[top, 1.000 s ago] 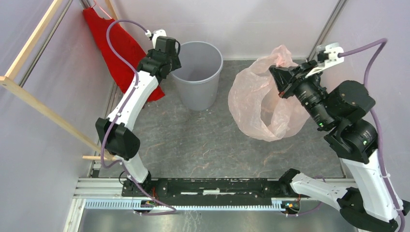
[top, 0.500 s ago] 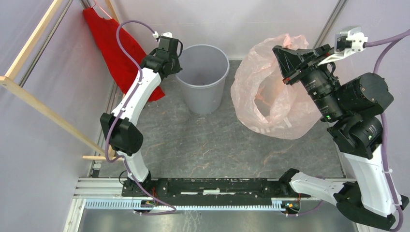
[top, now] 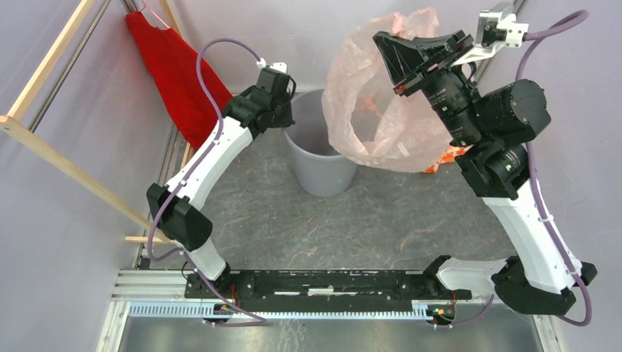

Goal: Put the trash bags into the trash bin

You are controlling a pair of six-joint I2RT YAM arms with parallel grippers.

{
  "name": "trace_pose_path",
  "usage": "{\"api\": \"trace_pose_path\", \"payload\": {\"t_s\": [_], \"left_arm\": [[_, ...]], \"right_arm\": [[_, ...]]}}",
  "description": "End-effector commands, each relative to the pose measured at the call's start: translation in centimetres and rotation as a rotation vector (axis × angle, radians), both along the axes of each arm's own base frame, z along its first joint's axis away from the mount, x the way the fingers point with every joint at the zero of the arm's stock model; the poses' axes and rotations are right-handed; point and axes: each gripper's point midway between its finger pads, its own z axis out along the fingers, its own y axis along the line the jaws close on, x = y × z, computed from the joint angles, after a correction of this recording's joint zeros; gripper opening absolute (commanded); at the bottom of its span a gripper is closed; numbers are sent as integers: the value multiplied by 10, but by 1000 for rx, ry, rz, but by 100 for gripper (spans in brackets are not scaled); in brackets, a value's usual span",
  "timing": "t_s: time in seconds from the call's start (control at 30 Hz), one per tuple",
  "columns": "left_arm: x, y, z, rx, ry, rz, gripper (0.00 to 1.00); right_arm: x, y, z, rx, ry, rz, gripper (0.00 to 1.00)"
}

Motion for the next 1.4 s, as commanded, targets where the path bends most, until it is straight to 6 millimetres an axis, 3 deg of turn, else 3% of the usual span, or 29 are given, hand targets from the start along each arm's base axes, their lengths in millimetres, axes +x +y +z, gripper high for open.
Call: {"api": "trace_pose_path", "payload": {"t_s": [0.0, 0.23, 0.43, 0.57, 0.67, 0.8, 1.0, 1.23, 1.37], "left_arm": [[-43, -29, 30, -96, -42, -91, 2], [-76, -40, 21, -138, -30, -110, 3], [-87, -40, 25, -167, -53, -113, 23], [-91, -42, 27, -189, -66, -122, 30], [-94, -43, 35, -220, -83, -128, 44], [-98, -38, 50, -249, -120, -118, 55], [-108, -8, 74, -253, -206, -24, 58], [-124, 43, 65, -195, -273, 134, 55], [-130, 61, 71, -186, -313, 185, 53]], "right_arm": [[-27, 2, 49, 140, -149, 117, 0], [-17, 26, 47, 215, -147, 222, 0], [-10, 42, 33, 253, -105, 268, 0], [-12, 45, 31, 262, -100, 279, 0], [-12, 46, 30, 262, -98, 280, 0], [-11, 48, 31, 263, -98, 280, 0], [-14, 55, 34, 337, -66, 344, 0], [-35, 72, 34, 483, 14, 515, 0], [-28, 59, 4, 554, 130, 464, 0]]}}
